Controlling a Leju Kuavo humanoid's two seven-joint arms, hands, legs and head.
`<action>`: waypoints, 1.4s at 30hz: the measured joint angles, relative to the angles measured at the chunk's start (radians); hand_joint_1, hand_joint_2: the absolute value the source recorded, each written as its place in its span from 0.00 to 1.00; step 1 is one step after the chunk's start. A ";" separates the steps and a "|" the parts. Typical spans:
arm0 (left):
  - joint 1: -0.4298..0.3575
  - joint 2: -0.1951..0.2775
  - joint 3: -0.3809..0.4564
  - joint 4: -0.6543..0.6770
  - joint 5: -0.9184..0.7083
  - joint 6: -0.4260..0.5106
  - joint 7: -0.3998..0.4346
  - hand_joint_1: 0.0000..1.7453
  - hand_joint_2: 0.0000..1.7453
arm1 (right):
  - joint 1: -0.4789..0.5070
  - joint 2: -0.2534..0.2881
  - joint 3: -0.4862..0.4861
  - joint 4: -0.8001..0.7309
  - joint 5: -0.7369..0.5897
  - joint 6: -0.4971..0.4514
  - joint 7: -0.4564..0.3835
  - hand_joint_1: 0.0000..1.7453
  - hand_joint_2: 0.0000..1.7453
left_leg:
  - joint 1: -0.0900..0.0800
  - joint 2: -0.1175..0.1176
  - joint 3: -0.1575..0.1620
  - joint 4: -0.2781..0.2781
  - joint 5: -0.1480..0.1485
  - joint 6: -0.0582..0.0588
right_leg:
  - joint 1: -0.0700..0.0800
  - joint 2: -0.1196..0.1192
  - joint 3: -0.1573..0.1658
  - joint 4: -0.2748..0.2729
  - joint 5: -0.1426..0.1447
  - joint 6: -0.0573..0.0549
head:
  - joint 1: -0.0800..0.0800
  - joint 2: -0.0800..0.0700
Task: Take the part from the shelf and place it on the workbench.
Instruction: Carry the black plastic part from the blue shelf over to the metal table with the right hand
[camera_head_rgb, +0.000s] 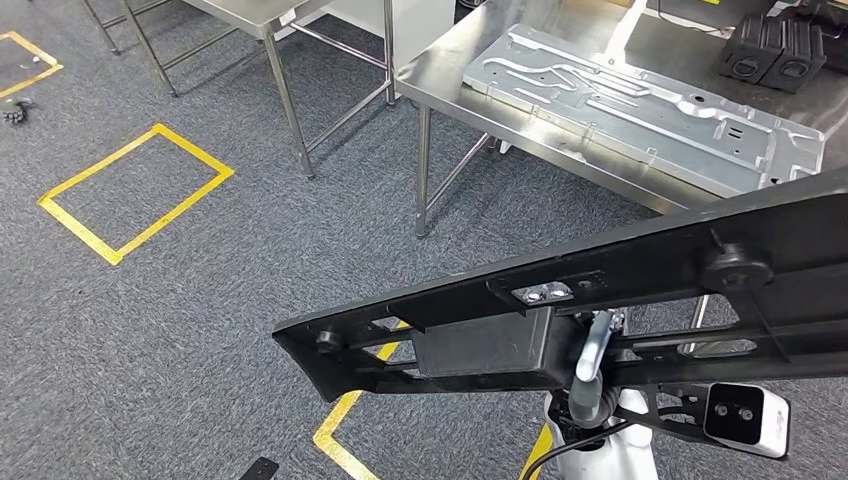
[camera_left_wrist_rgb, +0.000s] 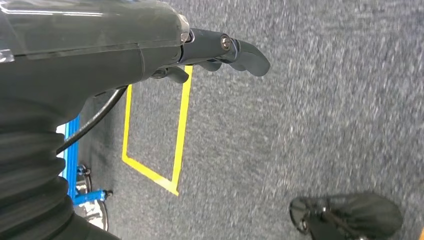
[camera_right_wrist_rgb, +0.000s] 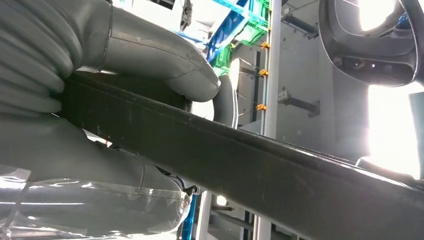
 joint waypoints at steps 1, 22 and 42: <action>0.000 0.000 0.000 0.000 0.000 0.000 0.000 0.00 1.00 | 0.002 -0.002 0.000 0.000 0.000 0.000 0.000 1.00 1.00 | 0.000 0.000 0.000 0.000 -0.001 0.002 | -0.002 -0.001 -0.036 0.069 -0.028 0.003 | 0.000 0.000; 0.004 -0.002 0.000 0.000 0.001 -0.008 -0.010 0.00 1.00 | 0.008 -0.010 0.010 -0.002 0.006 0.000 0.000 1.00 1.00 | -0.006 0.000 -0.046 0.088 -0.007 -0.037 | 0.011 0.002 0.092 -0.153 0.070 -0.048 | -0.009 0.000; -0.003 -0.002 0.000 0.000 -0.007 -0.011 -0.013 0.00 1.00 | 0.015 -0.016 0.014 -0.011 0.011 -0.006 0.000 1.00 1.00 | -0.005 -0.002 0.068 -0.016 -0.057 -0.030 | 0.002 -0.006 0.021 -0.140 0.118 -0.018 | -0.002 0.000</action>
